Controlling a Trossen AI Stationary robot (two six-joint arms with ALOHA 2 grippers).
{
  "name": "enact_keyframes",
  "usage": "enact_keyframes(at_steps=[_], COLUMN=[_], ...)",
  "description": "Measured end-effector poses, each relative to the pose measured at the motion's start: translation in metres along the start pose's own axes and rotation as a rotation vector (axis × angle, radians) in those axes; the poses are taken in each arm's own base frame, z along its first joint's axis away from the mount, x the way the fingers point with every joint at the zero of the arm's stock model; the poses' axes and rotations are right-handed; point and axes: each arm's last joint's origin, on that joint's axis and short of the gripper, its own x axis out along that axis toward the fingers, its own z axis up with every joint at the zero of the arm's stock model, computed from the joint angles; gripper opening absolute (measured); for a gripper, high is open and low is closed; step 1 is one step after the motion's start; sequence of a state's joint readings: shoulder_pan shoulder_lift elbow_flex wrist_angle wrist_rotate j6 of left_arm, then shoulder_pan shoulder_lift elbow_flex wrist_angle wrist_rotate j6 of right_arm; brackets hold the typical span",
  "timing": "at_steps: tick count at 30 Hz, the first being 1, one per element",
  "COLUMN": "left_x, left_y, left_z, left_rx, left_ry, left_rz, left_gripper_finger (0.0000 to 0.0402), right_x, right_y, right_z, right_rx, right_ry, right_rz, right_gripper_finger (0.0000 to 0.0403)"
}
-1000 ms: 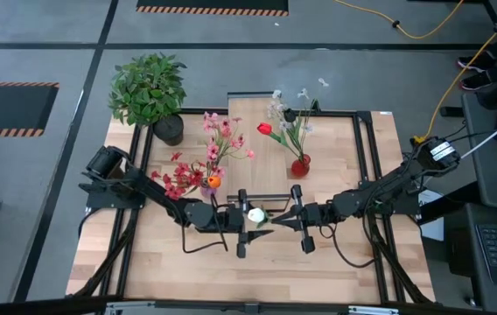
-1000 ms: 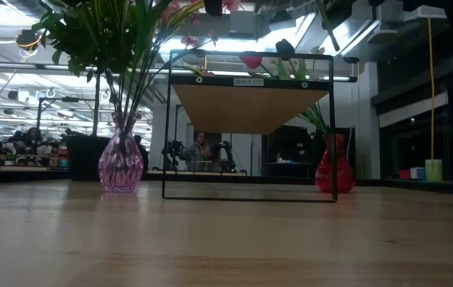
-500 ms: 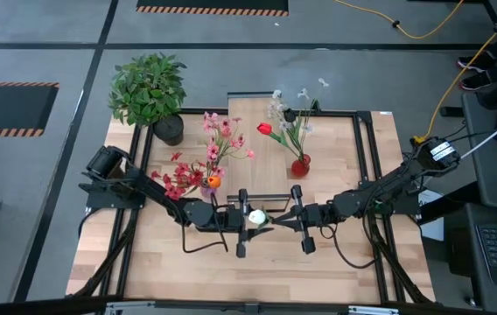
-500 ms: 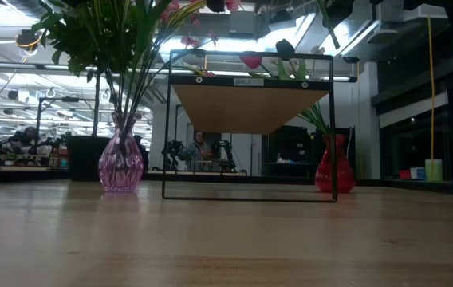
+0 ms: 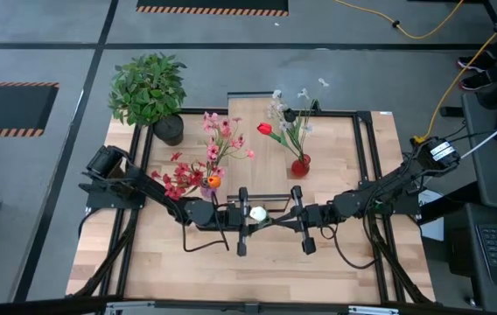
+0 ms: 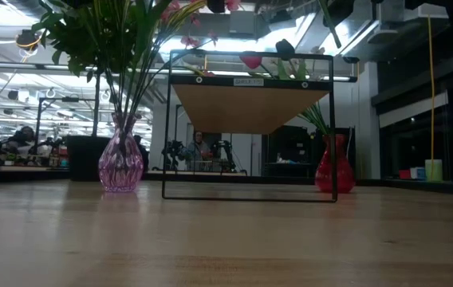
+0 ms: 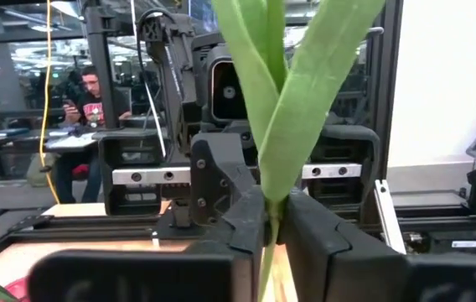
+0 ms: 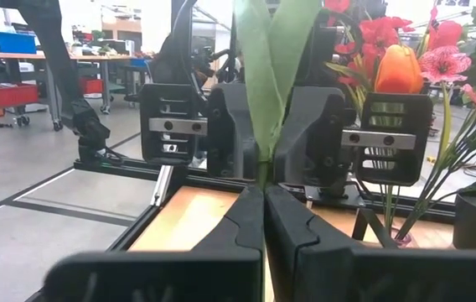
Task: Pick and place flowers into a vace then onto a shelf
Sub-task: Put the white tulip into the violet vase
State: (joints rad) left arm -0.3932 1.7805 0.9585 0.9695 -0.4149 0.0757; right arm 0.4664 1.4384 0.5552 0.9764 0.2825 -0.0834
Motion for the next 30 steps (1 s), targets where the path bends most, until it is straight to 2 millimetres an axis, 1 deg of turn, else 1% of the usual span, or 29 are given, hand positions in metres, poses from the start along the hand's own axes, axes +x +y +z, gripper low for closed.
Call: enact_keyframes(at_steps=[4, 7, 10, 13, 20, 23, 26, 28, 30], left_x=[0.0, 0.0, -0.002, -0.005, -0.017, -0.025, -0.034, -0.041, -0.05], left_y=[0.001, -0.001, -0.005, -0.01, -0.025, -0.036, -0.048, -0.057, -0.068], left_z=[0.0, 0.0, 0.0, 0.0, 0.008, 0.012, 0.014, 0.014, 0.015], left_rx=[0.001, 0.009, 0.023, 0.042, 0.079, 0.077, 0.088, 0.102, 0.11], left_ry=[0.0, 0.005, 0.009, 0.011, 0.051, 0.051, 0.076, 0.1, 0.112], left_rz=[0.001, -0.004, -0.002, 0.002, 0.031, 0.033, 0.039, 0.045, 0.042], left_gripper_finger=[0.001, 0.0009, 0.0006, 0.0006, 0.0005, 0.0004, 0.0004, 0.0004, 0.0004], right_x=[0.0, 0.0, 0.0, 0.0, -0.002, -0.002, -0.002, -0.002, -0.002], right_y=[0.0, 0.0, 0.0, 0.002, 0.008, 0.008, 0.008, 0.009, 0.009], right_z=[0.0, 0.0, -0.001, 0.0, 0.001, 0.001, 0.001, 0.0, -0.001], right_rx=[0.0, 0.0, -0.007, -0.03, -0.024, -0.027, -0.025, -0.024, -0.028], right_ry=[0.001, 0.003, 0.005, 0.001, -0.011, -0.009, -0.005, 0.004, 0.019], right_rz=[0.0, 0.0, 0.001, 0.008, 0.026, 0.027, 0.027, 0.028, 0.032], right_gripper_finger=[0.0, 0.0, 0.0011, 0.0035, 0.0115, 0.0133, 0.0131, 0.0118, 0.0094])
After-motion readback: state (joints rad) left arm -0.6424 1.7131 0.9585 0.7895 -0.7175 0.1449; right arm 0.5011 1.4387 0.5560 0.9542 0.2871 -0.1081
